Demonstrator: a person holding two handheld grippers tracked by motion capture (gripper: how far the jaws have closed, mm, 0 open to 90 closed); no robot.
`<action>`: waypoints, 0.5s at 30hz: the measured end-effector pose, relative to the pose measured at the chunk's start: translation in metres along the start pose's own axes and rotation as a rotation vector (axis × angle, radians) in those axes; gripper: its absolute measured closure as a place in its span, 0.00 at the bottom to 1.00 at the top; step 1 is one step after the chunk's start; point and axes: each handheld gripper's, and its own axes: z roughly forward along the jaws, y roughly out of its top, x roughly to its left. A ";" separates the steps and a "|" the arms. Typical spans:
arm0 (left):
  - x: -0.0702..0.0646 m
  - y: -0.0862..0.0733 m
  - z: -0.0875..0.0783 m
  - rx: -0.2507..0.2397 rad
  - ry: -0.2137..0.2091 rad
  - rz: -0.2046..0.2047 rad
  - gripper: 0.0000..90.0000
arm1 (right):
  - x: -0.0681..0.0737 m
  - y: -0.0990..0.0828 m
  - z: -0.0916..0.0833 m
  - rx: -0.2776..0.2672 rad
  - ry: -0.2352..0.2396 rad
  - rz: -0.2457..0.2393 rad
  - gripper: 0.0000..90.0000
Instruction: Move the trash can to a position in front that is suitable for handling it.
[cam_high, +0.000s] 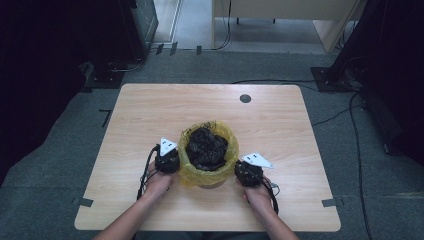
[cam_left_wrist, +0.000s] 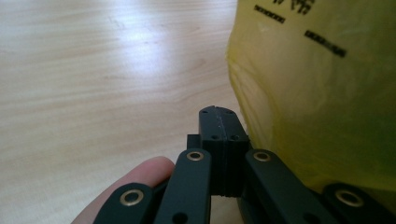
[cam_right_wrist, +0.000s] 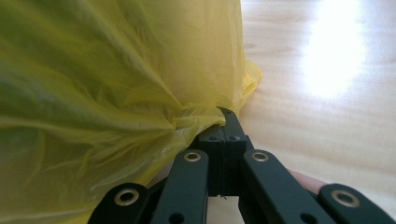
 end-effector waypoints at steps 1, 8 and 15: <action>-0.003 -0.003 -0.003 -0.002 -0.001 -0.015 1.00 | 0.001 -0.002 -0.003 0.001 0.003 0.003 1.00; -0.008 -0.008 -0.010 0.008 0.020 -0.019 1.00 | 0.006 -0.011 -0.016 0.019 0.009 -0.001 1.00; 0.003 -0.002 -0.023 0.008 0.091 -0.045 0.90 | 0.006 -0.019 -0.027 0.045 0.011 0.041 0.64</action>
